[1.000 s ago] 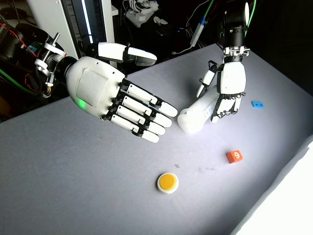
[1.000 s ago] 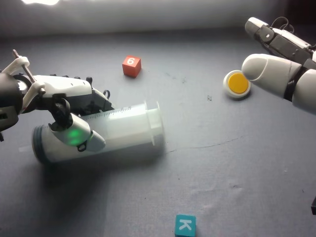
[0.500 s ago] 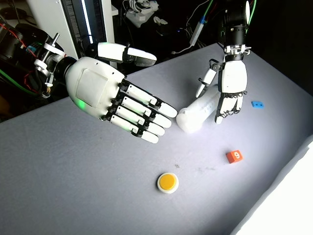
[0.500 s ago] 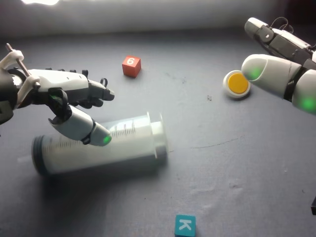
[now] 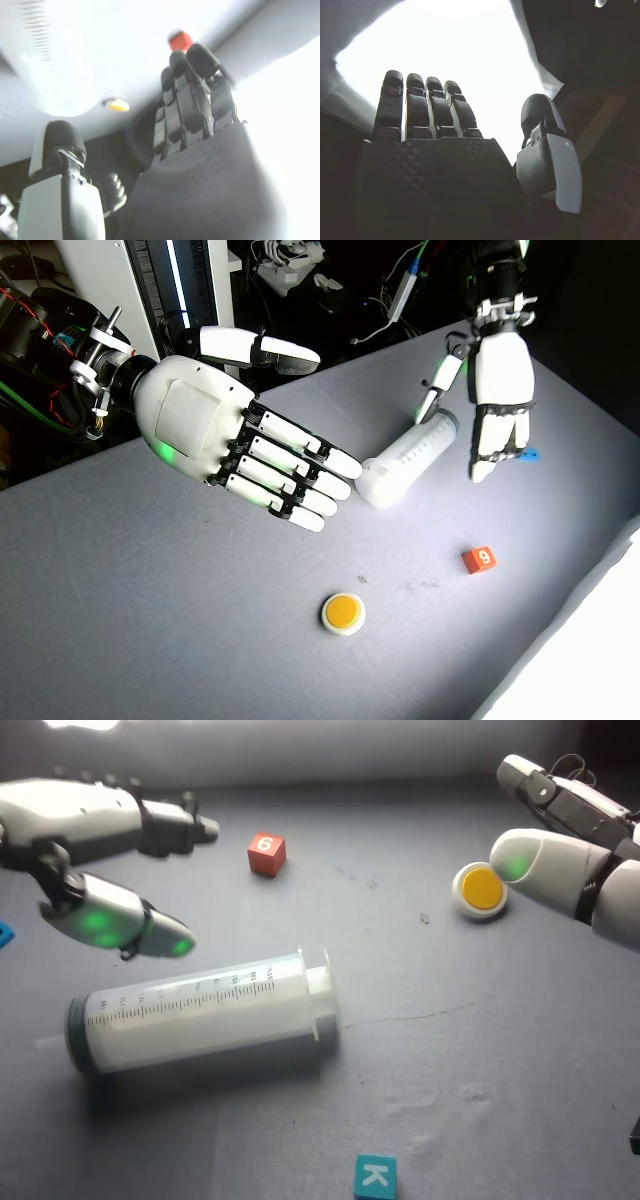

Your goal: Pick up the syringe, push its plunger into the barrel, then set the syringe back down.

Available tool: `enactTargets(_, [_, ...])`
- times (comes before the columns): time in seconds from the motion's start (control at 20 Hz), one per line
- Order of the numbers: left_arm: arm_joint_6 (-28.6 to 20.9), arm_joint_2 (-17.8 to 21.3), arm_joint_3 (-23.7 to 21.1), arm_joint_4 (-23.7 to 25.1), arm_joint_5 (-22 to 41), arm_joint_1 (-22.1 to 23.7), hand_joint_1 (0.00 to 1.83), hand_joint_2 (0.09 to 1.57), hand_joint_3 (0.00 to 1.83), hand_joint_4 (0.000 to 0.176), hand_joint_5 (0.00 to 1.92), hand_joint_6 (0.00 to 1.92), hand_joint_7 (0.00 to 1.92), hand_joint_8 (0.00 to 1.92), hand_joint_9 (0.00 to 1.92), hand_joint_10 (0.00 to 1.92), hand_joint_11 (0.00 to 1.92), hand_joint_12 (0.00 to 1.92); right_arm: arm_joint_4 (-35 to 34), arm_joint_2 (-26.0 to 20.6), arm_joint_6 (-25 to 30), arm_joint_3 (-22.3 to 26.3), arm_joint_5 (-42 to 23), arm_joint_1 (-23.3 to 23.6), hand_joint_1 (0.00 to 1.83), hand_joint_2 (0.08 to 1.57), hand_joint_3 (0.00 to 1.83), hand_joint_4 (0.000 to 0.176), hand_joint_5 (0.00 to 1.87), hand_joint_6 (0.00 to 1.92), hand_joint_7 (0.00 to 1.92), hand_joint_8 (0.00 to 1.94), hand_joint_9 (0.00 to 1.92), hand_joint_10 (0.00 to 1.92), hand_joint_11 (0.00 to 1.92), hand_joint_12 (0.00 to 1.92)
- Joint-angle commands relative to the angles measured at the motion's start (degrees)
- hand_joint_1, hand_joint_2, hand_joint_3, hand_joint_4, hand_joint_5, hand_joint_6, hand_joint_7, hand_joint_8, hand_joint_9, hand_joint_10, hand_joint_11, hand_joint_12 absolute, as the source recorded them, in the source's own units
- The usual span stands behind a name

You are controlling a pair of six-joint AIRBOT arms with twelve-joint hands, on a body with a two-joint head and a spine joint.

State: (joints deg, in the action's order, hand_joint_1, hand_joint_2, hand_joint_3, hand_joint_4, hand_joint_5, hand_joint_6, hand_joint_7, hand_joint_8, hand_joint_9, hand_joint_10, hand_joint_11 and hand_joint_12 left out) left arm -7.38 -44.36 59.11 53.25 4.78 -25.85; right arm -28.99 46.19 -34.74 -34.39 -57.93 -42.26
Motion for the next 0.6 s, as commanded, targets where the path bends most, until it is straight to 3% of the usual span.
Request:
enactTargets(0.0, [0.03,1.08,0.65,1.46,9.24,0.86,0.53,1.14,0.0,0.0,0.2,0.0,0.35,0.0,0.39,0.05,0.0,1.18,2.36,-0.12,0.07,0.15,-6.5,0.98,0.0,1.18,0.0,0.0,0.0,0.0,0.0,0.0,0.0,0.0,0.0,0.0])
enactTargets(0.1, [0.04,3.39,2.41,6.96,21.44,0.38,0.4,1.17,0.01,0.0,0.17,0.0,0.33,0.01,0.38,0.04,0.0,1.14,2.36,-0.12,0.07,0.15,-6.54,0.94,0.0,1.18,0.0,0.0,0.0,0.0,0.0,0.0,0.0,0.0,0.0,0.0])
enactTargets(0.2, [0.05,5.15,3.47,8.58,26.73,0.28,0.29,1.15,0.0,0.0,0.29,0.03,0.46,0.03,0.5,0.06,0.09,1.15,2.36,-0.12,0.07,0.15,-6.51,0.82,0.0,1.18,0.0,0.0,0.0,0.0,0.0,0.0,0.0,0.0,0.0,0.0])
enactTargets(0.25, [0.05,6.4,4.1,8.6,30.99,0.21,0.29,1.11,0.0,0.0,0.52,0.29,0.64,0.44,0.56,0.64,0.25,1.4,2.36,-0.14,0.07,0.15,-6.5,0.74,0.0,1.2,0.0,0.0,0.1,0.01,0.09,0.01,0.05,0.01,0.01,0.01])
enactTargets(0.3, [0.05,6.85,4.32,8.92,32.96,0.21,0.27,1.12,0.0,0.0,0.5,0.83,0.59,1.11,0.5,1.28,0.34,1.69,2.36,-0.15,0.07,0.15,-6.51,0.74,0.01,1.21,0.0,0.0,0.23,0.02,0.21,0.03,0.15,0.01,0.0,0.22])
enactTargets(0.35, [0.07,7.87,4.73,10.07,37.06,0.26,0.13,1.14,0.01,0.0,0.54,1.35,0.67,1.58,0.54,1.77,0.48,1.88,2.35,-0.18,0.07,0.14,-6.58,0.75,0.0,1.2,0.0,0.0,0.4,0.01,0.47,0.03,0.36,0.07,0.0,0.81])
enactTargets(0.4, [0.07,8.71,5.05,11.19,40.23,0.23,0.14,1.18,0.01,0.0,0.63,1.81,0.82,1.85,0.74,1.89,0.74,1.91,2.35,-0.19,0.07,0.14,-6.62,0.76,0.0,1.22,0.0,0.0,0.58,0.07,0.71,0.14,0.6,0.25,0.07,1.32])
enactTargets(0.45, [0.07,9.2,5.37,11.94,42.77,0.26,0.2,1.21,0.01,0.0,0.76,1.9,0.93,1.91,0.9,1.91,0.96,1.92,2.35,-0.21,0.07,0.14,-6.7,0.75,0.05,1.23,0.0,0.0,0.7,0.42,0.76,0.7,0.71,0.85,0.36,1.49])
enactTargets(0.5, [0.07,9.69,5.65,12.46,44.71,0.38,0.24,1.21,0.0,0.0,0.89,1.92,1.05,1.92,1.05,1.92,1.13,1.92,2.35,-0.23,0.08,0.13,-6.78,0.73,0.07,1.24,0.0,0.0,0.64,1.1,0.73,1.32,0.7,1.41,0.52,1.7])
enactTargets(0.55, [0.08,10.27,5.77,12.72,46.29,0.68,0.21,1.23,0.01,0.0,1.01,1.92,1.15,1.92,1.15,1.92,1.22,1.92,2.35,-0.25,0.08,0.13,-6.83,0.72,0.07,1.24,0.0,0.0,0.62,1.41,0.71,1.64,0.69,1.75,0.57,1.87])
